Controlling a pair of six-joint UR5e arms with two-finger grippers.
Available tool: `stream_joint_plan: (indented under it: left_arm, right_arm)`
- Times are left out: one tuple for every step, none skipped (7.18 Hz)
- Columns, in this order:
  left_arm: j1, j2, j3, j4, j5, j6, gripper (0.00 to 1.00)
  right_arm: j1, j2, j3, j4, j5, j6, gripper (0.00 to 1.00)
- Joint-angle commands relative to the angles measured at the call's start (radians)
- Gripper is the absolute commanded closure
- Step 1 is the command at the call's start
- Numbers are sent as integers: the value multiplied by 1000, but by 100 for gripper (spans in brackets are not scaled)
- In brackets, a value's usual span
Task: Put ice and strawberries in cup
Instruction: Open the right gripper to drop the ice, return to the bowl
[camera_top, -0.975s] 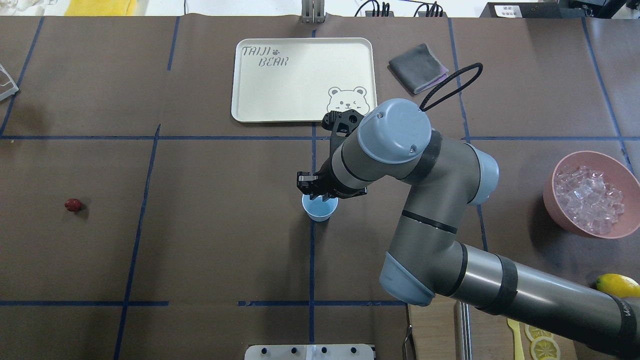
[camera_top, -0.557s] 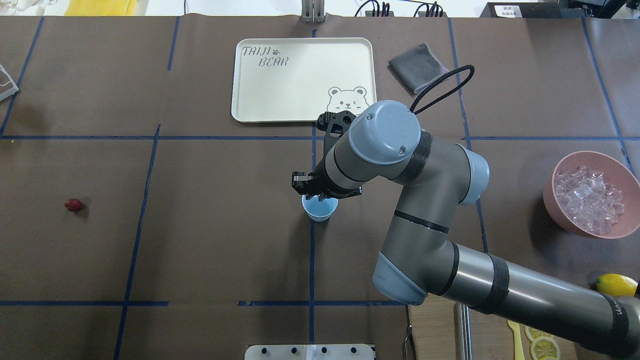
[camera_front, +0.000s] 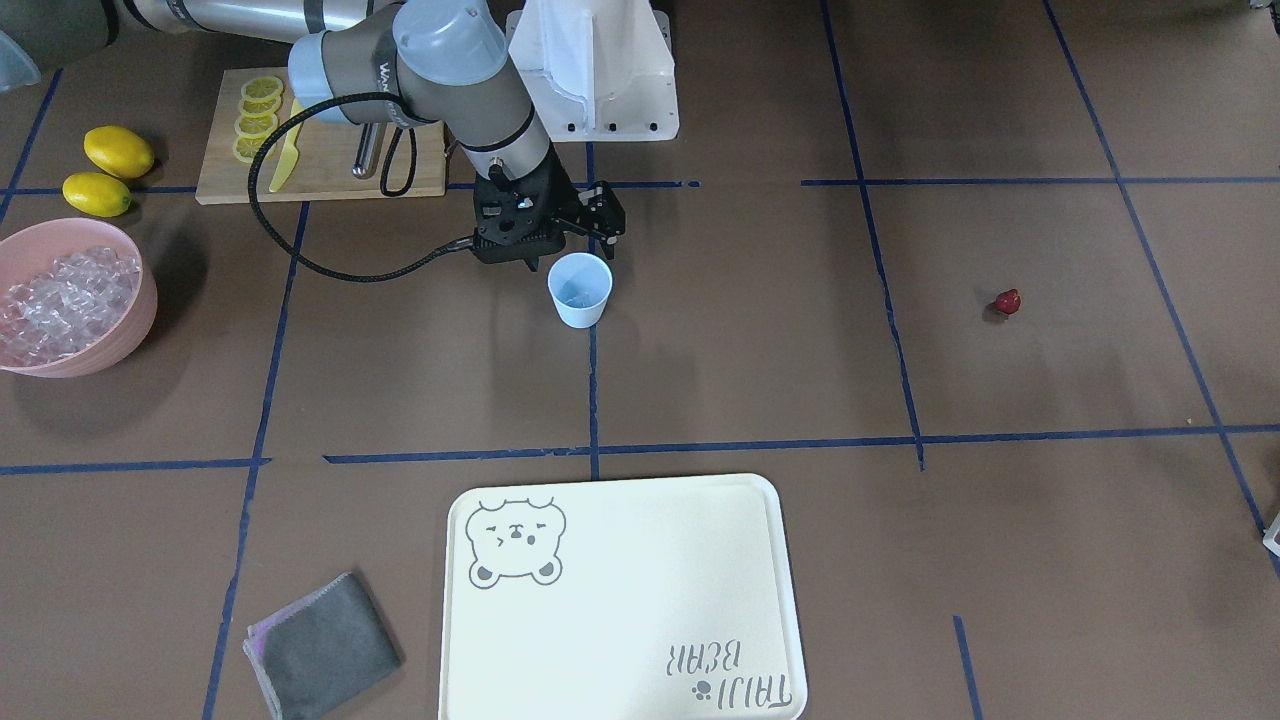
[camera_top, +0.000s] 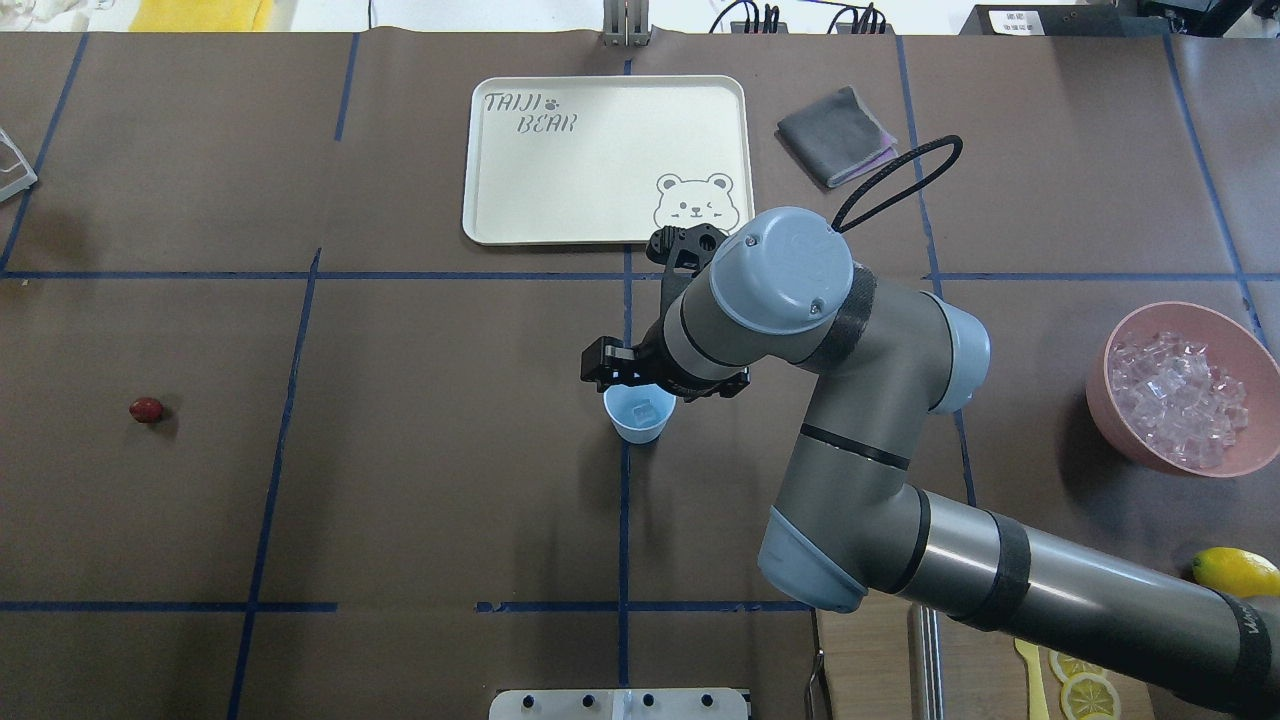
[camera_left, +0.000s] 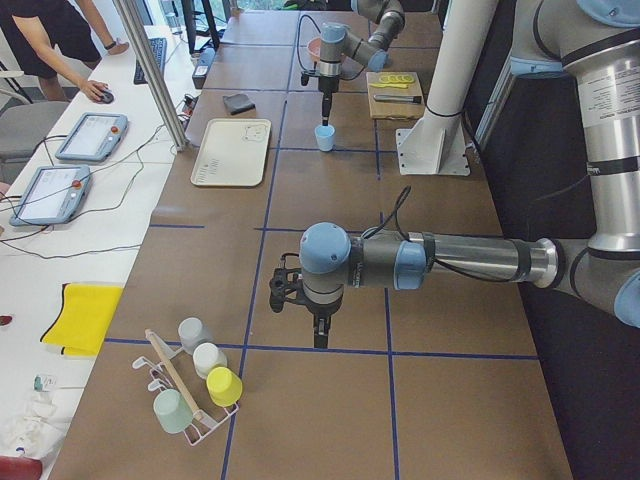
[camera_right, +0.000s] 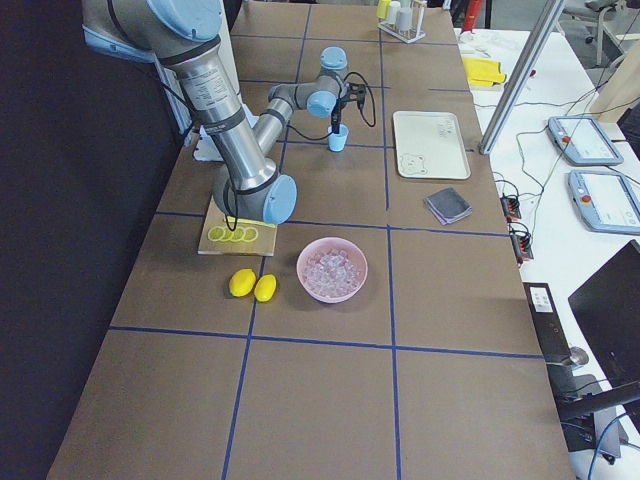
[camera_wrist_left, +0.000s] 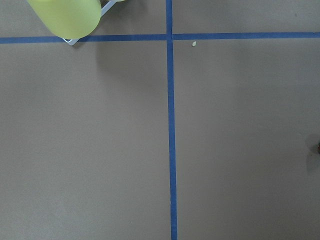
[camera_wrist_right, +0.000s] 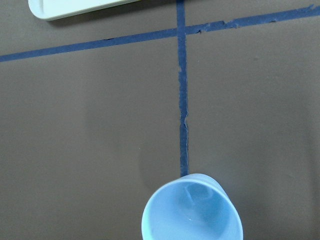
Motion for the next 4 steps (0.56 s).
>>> stream_joint_plan:
  left_arm:
    - [18, -3, -2, -9, 0, 3, 0]
    - [41, 0, 2, -65, 1, -6, 0]
    - [43, 2, 10, -71, 2, -2, 0]
    - [44, 2, 9, -75, 0, -3, 0]
  right_arm:
    - [22, -101, 140, -12, 8, 0, 2]
    - [73, -216, 234, -31, 26, -13, 1]
    - [155, -284, 264, -48, 69, -60, 1]
    - [205, -353, 264, -46, 92, -156, 0]
